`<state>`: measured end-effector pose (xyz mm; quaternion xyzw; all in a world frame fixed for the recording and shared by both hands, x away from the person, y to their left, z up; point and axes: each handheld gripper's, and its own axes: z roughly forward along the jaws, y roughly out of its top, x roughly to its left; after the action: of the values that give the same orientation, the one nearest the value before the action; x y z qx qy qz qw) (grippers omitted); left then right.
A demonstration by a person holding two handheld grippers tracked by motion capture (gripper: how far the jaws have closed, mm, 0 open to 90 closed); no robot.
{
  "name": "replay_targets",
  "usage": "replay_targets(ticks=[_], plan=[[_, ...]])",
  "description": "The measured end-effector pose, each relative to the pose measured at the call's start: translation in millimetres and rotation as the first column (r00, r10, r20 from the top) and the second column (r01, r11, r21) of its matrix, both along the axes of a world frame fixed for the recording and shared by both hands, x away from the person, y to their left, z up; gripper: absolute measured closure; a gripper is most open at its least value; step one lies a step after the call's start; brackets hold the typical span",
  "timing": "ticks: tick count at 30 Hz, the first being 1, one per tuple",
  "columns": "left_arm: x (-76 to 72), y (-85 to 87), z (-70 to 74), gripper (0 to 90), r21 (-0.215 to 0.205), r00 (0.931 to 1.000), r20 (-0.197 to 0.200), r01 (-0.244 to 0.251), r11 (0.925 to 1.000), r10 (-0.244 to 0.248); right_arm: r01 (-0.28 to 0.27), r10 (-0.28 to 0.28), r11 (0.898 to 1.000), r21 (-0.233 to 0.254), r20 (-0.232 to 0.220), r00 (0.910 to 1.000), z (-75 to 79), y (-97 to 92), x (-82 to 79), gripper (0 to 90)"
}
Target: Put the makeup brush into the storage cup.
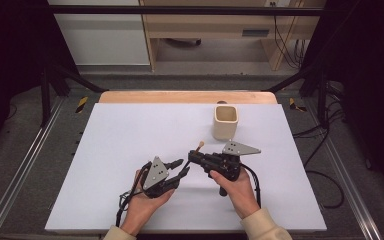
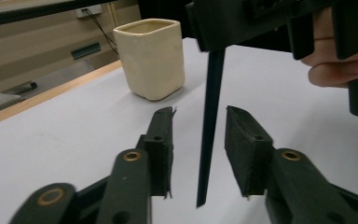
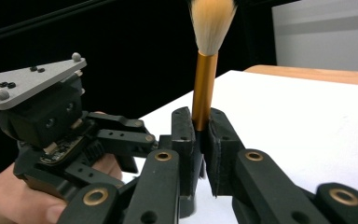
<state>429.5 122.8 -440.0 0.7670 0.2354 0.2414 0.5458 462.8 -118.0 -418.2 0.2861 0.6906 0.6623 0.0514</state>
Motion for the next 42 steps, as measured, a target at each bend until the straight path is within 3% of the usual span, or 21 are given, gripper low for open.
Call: replay_targets(ticks=[9, 12, 13, 22, 27, 32, 34, 40, 42], plan=[[4.5, 5.5, -0.3, 39.8, 0.016, 0.9992, -0.015, -0.038, 0.9992, 0.038, 0.047, -0.046, 0.998, -0.040, 0.011, 0.9989, 1.1, -16.0, 3.9, 82.9], [6.2, 8.5, -0.6, 37.4, 0.023, 0.9987, -0.017, -0.047, 0.9986, 0.047, 0.057, -0.057, 0.997, -0.043, 0.010, 0.9983, 0.6, -18.6, 4.5, 82.9], [6.9, 11.0, -0.6, 35.1, 0.048, 0.9982, -0.009, -0.059, 0.9971, 0.060, 0.066, -0.065, 0.996, -0.052, 0.007, 0.9978, 0.4, -22.4, 4.9, 83.0], [9.4, 27.0, -1.5, 26.9, 0.058, 0.9949, -0.022, -0.097, 0.9936, 0.099, 0.113, -0.113, 0.991, -0.065, 0.002, 0.9936, 1.4, -40.9, 8.1, 82.9], [10.9, 37.3, -1.5, 21.7, 0.068, 0.9925, -0.031, -0.116, 0.9909, 0.118, 0.123, -0.124, 0.988, -0.096, -0.008, 0.9922, 2.8, -50.0, 10.9, 82.9], [9.6, 56.9, -2.2, 17.5, 0.080, 0.9884, -0.037, -0.144, 0.9863, 0.148, 0.135, -0.139, 0.978, -0.159, -0.009, 0.9903, 7.2, -63.3, 13.9, 83.0], [8.9, 61.2, -2.5, 16.9, 0.076, 0.9870, -0.039, -0.153, 0.9854, 0.156, 0.141, -0.144, 0.976, -0.164, -0.006, 0.9896, 8.7, -65.7, 14.6, 82.9], [1.8, 92.7, -3.0, 12.7, 0.041, 0.9756, -0.044, -0.213, 0.9761, 0.215, 0.160, -0.164, 0.966, -0.205, -0.003, 0.9864, 21.7, -80.2, 18.1, 82.9], [-0.7, 103.7, -2.9, 11.6, 0.034, 0.9708, -0.041, -0.235, 0.9714, 0.236, 0.170, -0.177, 0.958, -0.232, -0.007, 0.9843, 28.1, -87.4, 19.6, 82.9]])
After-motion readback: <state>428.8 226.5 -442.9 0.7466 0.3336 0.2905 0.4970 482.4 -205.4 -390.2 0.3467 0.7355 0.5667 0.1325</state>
